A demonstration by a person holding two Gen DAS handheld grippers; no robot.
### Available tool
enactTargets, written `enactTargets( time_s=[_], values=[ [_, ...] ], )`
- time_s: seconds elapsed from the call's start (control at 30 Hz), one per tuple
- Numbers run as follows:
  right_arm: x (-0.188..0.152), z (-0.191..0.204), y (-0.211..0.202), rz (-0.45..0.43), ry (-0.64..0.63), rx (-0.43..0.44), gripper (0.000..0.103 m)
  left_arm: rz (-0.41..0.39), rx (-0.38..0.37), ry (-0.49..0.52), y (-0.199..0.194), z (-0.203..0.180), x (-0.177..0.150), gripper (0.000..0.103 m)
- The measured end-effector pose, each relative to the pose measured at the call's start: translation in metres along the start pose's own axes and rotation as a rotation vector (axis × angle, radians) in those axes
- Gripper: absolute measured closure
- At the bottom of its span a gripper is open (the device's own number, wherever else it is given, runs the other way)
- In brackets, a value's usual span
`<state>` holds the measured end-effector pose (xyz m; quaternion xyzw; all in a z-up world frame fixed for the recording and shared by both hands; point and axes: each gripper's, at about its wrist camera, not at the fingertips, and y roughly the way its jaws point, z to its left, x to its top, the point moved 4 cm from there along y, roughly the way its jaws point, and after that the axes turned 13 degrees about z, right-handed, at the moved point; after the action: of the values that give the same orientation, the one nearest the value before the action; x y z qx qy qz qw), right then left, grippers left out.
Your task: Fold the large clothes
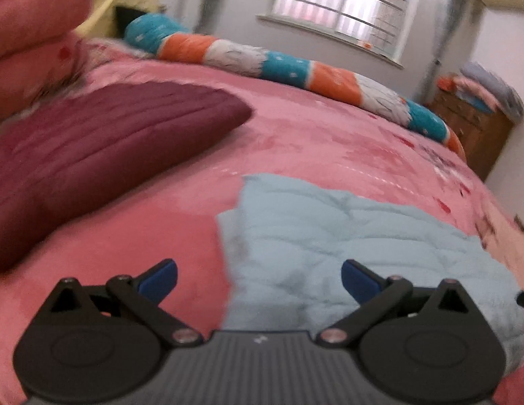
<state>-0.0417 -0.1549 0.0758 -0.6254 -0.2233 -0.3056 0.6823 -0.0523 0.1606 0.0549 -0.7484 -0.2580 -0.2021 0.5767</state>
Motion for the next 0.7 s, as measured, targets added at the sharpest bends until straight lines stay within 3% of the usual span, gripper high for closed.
enactTargets(
  time_s=[0.13, 0.27, 0.4, 0.7],
  values=[
    [-0.006, -0.046, -0.002, 0.056, 0.177, 0.031, 0.0, 0.048, -0.064, -0.135, 0.003, 0.034, -0.006, 0.001],
    [-0.017, -0.07, 0.015, 0.167, 0.307, 0.083, 0.0, 0.116, -0.14, -0.216, 0.02, 0.042, -0.018, 0.001],
    [-0.017, -0.063, 0.017, 0.181, 0.273, 0.07, 0.0, 0.164, -0.173, -0.193, 0.037, 0.03, -0.028, 0.001],
    [-0.018, -0.065, 0.025, 0.201, 0.29, 0.115, 0.0, 0.152, -0.193, -0.158, 0.047, 0.028, -0.023, 0.001]
  ],
)
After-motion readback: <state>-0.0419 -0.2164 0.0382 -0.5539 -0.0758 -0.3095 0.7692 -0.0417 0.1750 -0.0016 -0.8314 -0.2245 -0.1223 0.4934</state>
